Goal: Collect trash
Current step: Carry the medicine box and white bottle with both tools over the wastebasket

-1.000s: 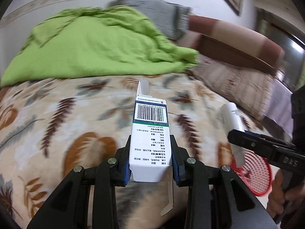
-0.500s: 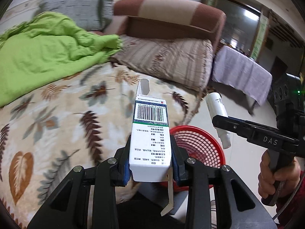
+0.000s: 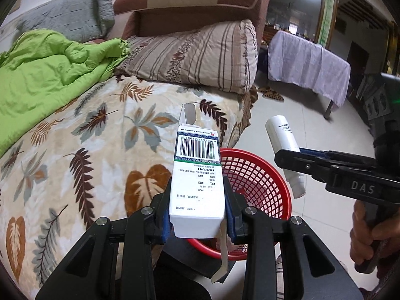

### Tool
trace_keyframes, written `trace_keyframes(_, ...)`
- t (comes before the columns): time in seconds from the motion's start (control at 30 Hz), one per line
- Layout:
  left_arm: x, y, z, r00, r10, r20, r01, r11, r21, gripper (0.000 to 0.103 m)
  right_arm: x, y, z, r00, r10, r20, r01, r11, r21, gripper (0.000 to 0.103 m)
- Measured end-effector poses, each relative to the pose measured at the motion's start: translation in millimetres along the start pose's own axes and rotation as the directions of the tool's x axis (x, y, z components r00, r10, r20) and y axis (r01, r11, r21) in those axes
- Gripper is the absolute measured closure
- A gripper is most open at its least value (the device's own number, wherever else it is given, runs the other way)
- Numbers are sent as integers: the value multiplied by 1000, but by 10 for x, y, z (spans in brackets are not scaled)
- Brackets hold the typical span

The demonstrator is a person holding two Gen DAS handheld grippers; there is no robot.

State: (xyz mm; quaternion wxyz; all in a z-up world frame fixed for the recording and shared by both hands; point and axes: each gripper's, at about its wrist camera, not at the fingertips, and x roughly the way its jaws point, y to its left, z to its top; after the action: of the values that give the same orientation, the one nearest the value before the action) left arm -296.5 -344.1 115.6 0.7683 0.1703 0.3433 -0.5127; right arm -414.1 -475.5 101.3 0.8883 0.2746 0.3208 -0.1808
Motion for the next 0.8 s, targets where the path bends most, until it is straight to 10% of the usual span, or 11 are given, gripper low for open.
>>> trace_keyframes(0.8,357,-261,-67,996,21,-83,-16,998,62,71,88,-233,-160,999,-20,-41,21,999,47,66)
